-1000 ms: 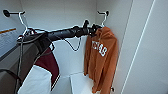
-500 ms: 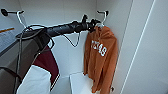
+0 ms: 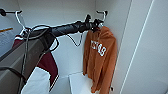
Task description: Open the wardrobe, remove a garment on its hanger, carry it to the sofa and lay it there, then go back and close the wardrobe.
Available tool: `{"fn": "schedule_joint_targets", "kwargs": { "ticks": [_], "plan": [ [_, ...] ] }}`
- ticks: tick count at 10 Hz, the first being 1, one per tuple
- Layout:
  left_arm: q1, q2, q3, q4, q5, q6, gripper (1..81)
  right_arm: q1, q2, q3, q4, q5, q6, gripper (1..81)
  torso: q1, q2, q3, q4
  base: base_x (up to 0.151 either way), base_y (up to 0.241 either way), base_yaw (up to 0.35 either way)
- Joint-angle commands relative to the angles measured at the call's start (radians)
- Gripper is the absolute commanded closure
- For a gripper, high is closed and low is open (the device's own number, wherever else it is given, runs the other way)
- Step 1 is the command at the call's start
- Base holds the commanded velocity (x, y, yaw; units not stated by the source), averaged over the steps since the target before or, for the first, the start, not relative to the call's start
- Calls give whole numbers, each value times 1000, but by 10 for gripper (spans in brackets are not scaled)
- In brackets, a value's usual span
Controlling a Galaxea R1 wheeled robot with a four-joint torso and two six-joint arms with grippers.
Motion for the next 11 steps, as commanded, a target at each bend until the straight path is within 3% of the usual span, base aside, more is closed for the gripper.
{"fn": "schedule_joint_targets", "kwargs": {
  "ticks": [1,3,9,11],
  "plan": [
    [-154,41,-64,64,-97,5,10,19,11,5,-3,-39,-3,10,0,0,0,0,0,0,0],
    [-149,80,-137,74,-121,5,10,10,13,5,-1,-12,-2,10,0,0,0,0,0,0,0],
    [-156,128,-154,111,-152,5,10,9,13,7,7,-12,0,10,0,0,0,0,0,0,0],
    [-156,165,-199,129,-235,5,10,9,14,7,10,-12,0,10,0,0,0,0,0,0,0]
  ]
}}
